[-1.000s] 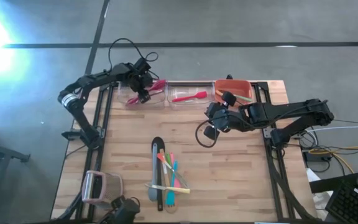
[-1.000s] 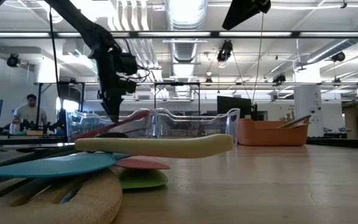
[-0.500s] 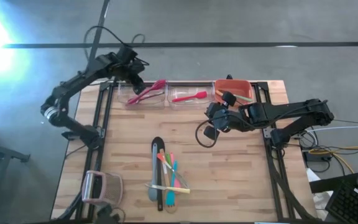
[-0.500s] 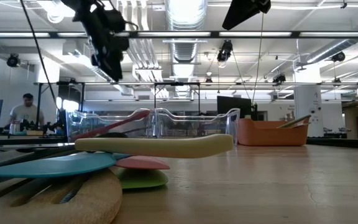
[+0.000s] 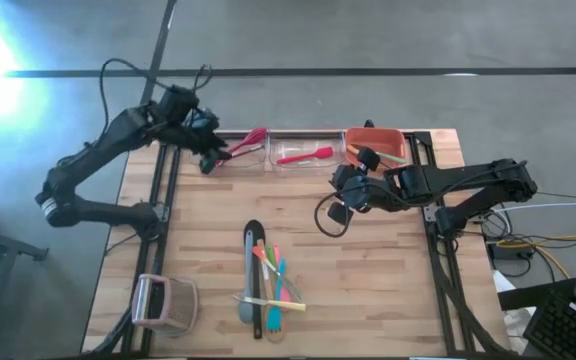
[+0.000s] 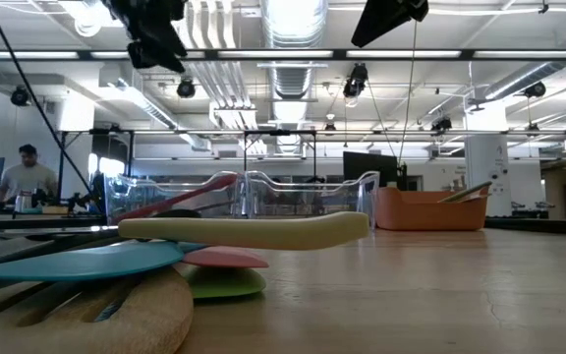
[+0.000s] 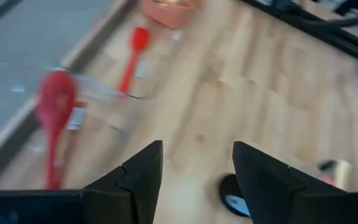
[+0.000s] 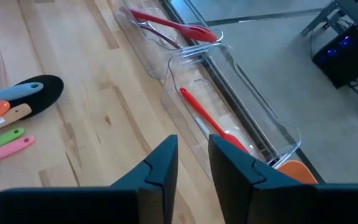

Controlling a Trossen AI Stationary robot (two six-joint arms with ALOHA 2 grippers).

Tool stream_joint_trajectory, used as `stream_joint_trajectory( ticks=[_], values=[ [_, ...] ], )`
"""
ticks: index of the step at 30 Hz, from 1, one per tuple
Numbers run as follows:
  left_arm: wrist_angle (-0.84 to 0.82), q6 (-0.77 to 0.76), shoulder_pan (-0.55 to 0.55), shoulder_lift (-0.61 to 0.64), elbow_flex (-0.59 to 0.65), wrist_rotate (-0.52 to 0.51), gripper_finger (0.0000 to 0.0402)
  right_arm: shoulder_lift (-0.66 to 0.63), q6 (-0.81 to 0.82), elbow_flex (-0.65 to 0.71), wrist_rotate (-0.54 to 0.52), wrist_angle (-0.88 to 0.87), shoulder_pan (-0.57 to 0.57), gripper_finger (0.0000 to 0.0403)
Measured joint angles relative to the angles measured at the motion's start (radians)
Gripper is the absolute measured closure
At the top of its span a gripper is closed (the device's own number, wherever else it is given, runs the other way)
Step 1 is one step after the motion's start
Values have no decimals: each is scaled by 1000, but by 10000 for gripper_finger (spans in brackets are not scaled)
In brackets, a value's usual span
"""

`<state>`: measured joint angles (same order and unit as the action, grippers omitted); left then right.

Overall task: Pick & Place Kitchen Items
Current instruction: Put the white knife into the orange bin

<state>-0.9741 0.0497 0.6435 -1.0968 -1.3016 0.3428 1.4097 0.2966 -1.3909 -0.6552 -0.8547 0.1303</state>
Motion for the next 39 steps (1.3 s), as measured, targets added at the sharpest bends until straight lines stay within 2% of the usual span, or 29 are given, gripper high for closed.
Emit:
stream_joint_trajectory(
  ticks=[8,20,23,32,39],
  values=[
    [66,-167,-313,82,96,-28,205,0,0,0,0,1,0,316],
    [163,-289,-786,58,191,-336,205,0,45,1,2,-8,0,316],
    [178,-326,-874,53,225,-390,205,0,77,4,42,-3,0,322],
    [381,-452,-1032,52,412,-424,205,0,104,26,256,101,14,319],
    [481,-547,-1075,52,565,-434,205,0,79,38,284,184,56,310]
  ],
)
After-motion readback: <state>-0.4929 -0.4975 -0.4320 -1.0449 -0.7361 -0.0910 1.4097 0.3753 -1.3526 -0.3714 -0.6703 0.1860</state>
